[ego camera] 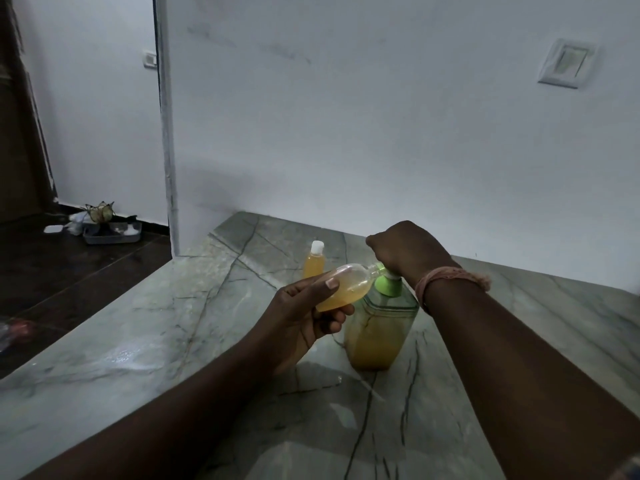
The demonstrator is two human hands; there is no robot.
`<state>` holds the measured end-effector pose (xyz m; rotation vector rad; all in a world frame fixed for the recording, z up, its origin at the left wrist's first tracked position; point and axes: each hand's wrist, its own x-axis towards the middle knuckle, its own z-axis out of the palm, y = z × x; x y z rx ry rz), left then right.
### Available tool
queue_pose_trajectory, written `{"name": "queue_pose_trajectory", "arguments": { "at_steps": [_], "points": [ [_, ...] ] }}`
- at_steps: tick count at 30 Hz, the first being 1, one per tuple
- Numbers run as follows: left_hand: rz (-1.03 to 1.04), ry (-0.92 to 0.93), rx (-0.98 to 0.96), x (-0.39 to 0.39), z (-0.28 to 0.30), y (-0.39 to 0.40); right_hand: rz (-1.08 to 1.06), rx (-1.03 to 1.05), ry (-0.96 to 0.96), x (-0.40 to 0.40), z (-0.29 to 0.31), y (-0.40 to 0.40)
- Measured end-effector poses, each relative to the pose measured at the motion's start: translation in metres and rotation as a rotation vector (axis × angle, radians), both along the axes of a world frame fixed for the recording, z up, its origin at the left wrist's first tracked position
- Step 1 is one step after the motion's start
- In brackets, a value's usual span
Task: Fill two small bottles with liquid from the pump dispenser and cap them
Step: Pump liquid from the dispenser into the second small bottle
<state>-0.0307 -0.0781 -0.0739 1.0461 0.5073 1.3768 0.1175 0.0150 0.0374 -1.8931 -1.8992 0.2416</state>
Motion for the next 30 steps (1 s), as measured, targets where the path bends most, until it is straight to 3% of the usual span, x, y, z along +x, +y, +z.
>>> {"name": "queue_pose_trajectory", "arguments": {
  "at_steps": [9,15,23,27,30],
  "points": [
    [0.012,0.013,-0.006,0.000,0.002,-0.002,0.020,0.021,-0.132,-0.001,0.013,-0.003],
    [-0.001,0.009,0.003,-0.001,-0.001,0.002,0.010,-0.005,0.007,0.000,-0.002,0.003],
    [-0.008,0.003,0.002,-0.001,0.000,-0.001,-0.002,0.060,-0.166,-0.003,0.016,-0.007],
    [-0.003,0.007,0.017,-0.002,-0.001,0.001,-0.012,0.043,-0.008,0.000,0.001,-0.002],
    [-0.001,0.010,0.010,-0.001,0.000,0.002,-0.001,0.025,-0.016,0.000,0.000,-0.003]
  ]
}}
